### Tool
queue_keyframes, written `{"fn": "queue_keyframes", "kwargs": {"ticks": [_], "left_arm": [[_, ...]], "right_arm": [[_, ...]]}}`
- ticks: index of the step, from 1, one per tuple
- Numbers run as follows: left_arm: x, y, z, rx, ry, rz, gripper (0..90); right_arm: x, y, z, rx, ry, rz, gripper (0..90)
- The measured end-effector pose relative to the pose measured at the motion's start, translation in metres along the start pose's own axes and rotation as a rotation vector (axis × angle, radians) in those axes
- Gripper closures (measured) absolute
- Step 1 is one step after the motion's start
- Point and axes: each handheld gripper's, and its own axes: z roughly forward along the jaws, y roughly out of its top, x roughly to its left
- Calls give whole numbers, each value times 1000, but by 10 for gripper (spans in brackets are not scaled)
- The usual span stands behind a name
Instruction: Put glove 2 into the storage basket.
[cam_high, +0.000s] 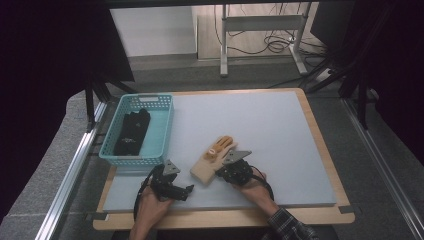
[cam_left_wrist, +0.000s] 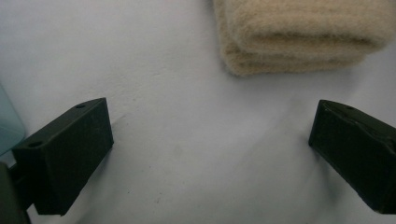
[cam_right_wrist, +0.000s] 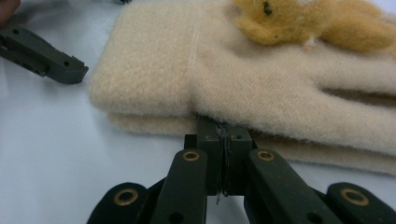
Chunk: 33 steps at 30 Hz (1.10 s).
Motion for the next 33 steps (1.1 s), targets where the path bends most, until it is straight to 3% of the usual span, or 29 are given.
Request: {"fn": "queue_keyframes", "kwargs": {"ticks": [10,25,33], "left_arm": [[0,0,0,4,2,4,2],[-1,0,0,1,7,-3,3],[0,0,0,-2,3,-8,1]], "right_arm": [[-5,-3,-19,-12,-23,-9,782],[-43,-29,-77,-24,-191,74,401],[-68,-50,-107,-31,-288,144,296]]}}
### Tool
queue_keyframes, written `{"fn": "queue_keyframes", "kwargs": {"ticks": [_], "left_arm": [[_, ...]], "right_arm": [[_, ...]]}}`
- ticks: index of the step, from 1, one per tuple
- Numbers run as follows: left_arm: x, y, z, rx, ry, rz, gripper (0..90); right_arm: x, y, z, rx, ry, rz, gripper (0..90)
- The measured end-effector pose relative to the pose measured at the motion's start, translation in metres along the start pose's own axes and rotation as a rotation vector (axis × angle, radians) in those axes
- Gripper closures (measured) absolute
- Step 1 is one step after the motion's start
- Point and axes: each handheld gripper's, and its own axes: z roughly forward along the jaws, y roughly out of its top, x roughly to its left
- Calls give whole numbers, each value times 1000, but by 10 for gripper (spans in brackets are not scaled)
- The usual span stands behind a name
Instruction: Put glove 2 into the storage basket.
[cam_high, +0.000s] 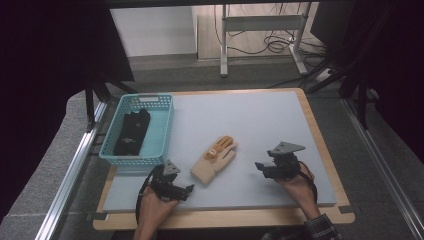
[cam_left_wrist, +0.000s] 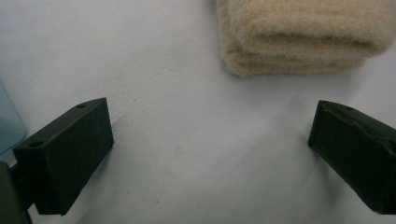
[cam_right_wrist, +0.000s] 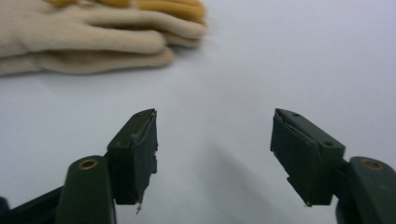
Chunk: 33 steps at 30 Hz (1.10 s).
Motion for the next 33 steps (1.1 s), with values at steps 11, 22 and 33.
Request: {"fn": "queue_keyframes", "kwargs": {"ticks": [11,22,33], "left_arm": [[0,0,0,-2,-1,1,0],[0,0,0,-3,0,2,2],[-1,3,-3,14,-15,9,27]], "right_arm": [[-25,-25,-4,44,-72,49,211],[-34,-35,3,77,-65,91,125],[-34,-36,4,78,-78,87,111]]}}
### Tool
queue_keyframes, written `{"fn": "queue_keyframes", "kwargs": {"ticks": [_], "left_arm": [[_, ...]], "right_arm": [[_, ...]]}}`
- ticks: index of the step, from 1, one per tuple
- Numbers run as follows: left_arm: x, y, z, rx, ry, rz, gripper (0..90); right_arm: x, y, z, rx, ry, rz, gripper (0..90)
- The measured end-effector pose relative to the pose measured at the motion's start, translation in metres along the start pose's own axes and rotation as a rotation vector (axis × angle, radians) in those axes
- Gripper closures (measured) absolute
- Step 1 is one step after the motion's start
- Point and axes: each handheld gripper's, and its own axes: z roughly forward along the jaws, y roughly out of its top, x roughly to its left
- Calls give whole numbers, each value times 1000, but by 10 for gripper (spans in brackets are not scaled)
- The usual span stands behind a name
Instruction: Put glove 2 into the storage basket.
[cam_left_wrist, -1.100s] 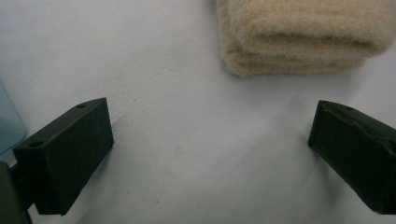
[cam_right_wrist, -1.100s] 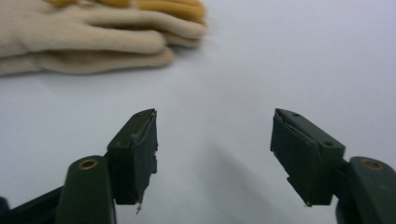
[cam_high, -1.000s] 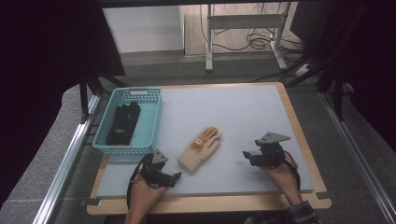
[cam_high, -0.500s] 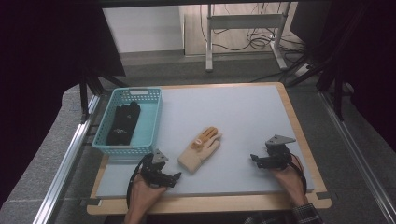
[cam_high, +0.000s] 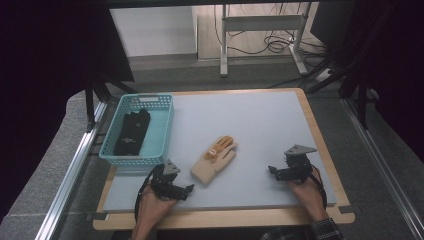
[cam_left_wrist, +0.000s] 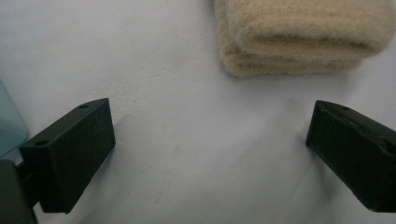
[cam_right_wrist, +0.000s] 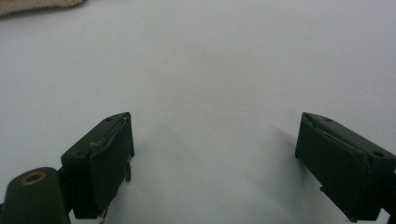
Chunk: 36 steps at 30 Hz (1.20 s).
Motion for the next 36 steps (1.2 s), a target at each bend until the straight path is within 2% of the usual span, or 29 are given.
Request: {"fn": "queue_keyframes", "kwargs": {"ticks": [4,9,13,19,22,27,32,36], "left_arm": [[-3,5,-4,-23,-13,-6,26],[-5,17,-8,-30,-32,9,25],[-12,34,-8,-30,-41,40,25],[-20,68,1,-23,-53,82,27],[-21,86,10,-17,-80,73,29],[-19,102,32,28,-80,67,31],[-12,106,56,72,-114,22,38],[-15,105,69,106,-129,24,51]], "right_arm": [[0,0,0,0,-2,0,111],[0,0,0,-1,-2,0,111],[0,0,0,-1,-2,0,111],[0,0,0,-1,-2,0,111],[0,0,0,-1,-1,0,111],[0,0,0,-1,-1,0,111],[0,0,0,-1,-1,0,111],[0,0,0,-1,-1,0,111]]}}
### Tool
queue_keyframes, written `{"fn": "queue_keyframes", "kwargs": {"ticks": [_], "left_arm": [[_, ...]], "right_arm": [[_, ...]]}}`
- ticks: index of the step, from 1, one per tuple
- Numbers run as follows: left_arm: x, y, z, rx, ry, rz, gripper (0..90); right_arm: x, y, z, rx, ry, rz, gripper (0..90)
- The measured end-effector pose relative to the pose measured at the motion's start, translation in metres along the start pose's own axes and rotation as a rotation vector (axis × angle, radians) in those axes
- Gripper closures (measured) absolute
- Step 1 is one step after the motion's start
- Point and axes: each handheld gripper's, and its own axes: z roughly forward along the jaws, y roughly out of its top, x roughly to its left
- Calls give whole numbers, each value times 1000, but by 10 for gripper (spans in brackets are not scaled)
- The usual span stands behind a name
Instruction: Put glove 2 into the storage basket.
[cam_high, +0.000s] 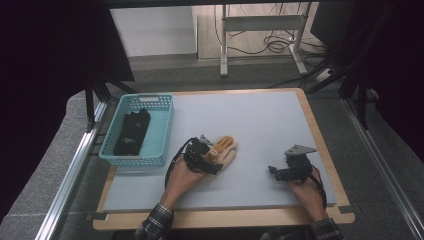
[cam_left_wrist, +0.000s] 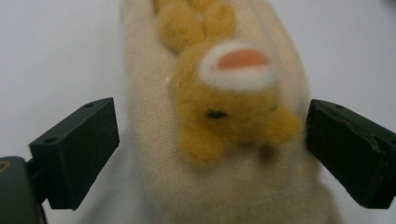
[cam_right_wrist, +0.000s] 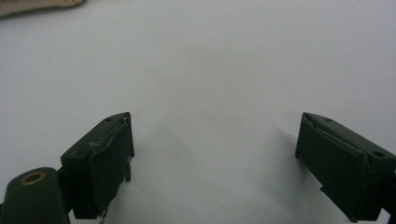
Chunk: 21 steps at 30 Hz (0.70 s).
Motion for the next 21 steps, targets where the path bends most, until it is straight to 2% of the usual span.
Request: {"fn": "queue_keyframes", "kwargs": {"ticks": [2,5,9,13,14,18,21], "left_arm": [[-5,-1,6,29,11,28,59],[-14,-2,9,47,67,75,57],[-16,-2,7,49,63,82,109],[-14,2,2,69,80,53,292],[-14,4,1,79,80,56,340],[-15,7,0,101,80,55,466],[-16,7,-1,99,75,52,533]], "right_arm": [[0,0,0,0,0,0,111],[0,0,0,0,0,0,111],[0,0,0,0,0,0,111],[0,0,0,0,0,1,111],[0,0,0,0,0,2,111],[0,0,0,-1,0,1,111],[0,0,0,-1,0,1,111]]}}
